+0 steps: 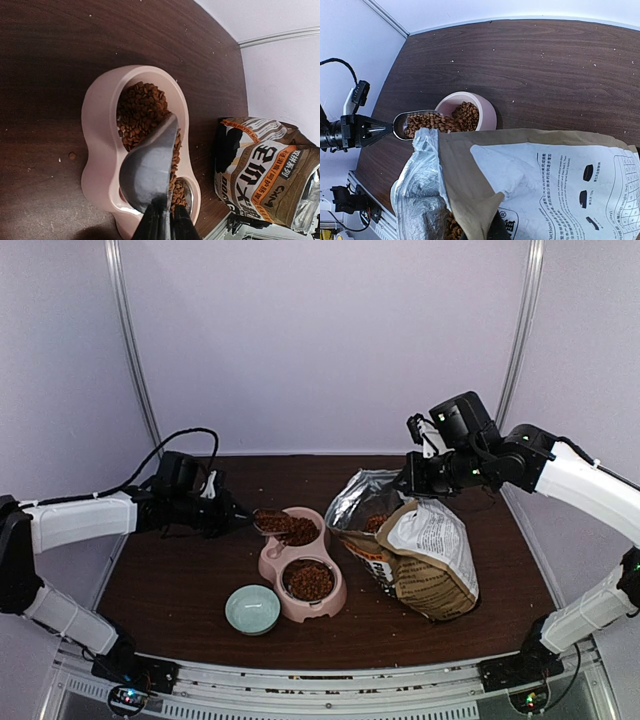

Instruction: Serve the pet food

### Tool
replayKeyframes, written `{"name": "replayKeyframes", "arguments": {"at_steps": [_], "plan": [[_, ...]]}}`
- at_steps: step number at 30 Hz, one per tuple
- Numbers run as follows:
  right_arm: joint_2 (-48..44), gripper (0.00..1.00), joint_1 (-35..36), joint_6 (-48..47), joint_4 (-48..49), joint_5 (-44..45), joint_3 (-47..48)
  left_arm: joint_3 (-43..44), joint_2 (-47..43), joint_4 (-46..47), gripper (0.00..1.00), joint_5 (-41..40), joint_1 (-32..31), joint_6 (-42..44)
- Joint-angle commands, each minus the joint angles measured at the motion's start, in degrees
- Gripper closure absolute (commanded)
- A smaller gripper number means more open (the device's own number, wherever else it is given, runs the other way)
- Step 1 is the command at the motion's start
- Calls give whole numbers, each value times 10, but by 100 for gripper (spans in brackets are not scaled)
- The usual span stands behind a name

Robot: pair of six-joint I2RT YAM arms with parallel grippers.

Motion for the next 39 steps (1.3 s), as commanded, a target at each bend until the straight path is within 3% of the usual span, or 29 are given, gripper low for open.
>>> {"name": "replayKeyframes", "arguments": {"at_steps": [1,13,23,30,39], "plan": [[-23,100,-12,-9,116,13,23,43,18,-16,100,-6,5,41],[-25,100,-16,-13,115,10,20,119,41,-139,100,-65,-8,119],[-26,100,-16,-13,116,10,19,207,55,-265,100,-180,-59,197],[-25,100,-16,-13,116,9,19,234,50,-304,100,-251,-94,214],[-28,100,-16,-50,113,-15,9,245,-63,-270,100,-197,-144,163]]}}
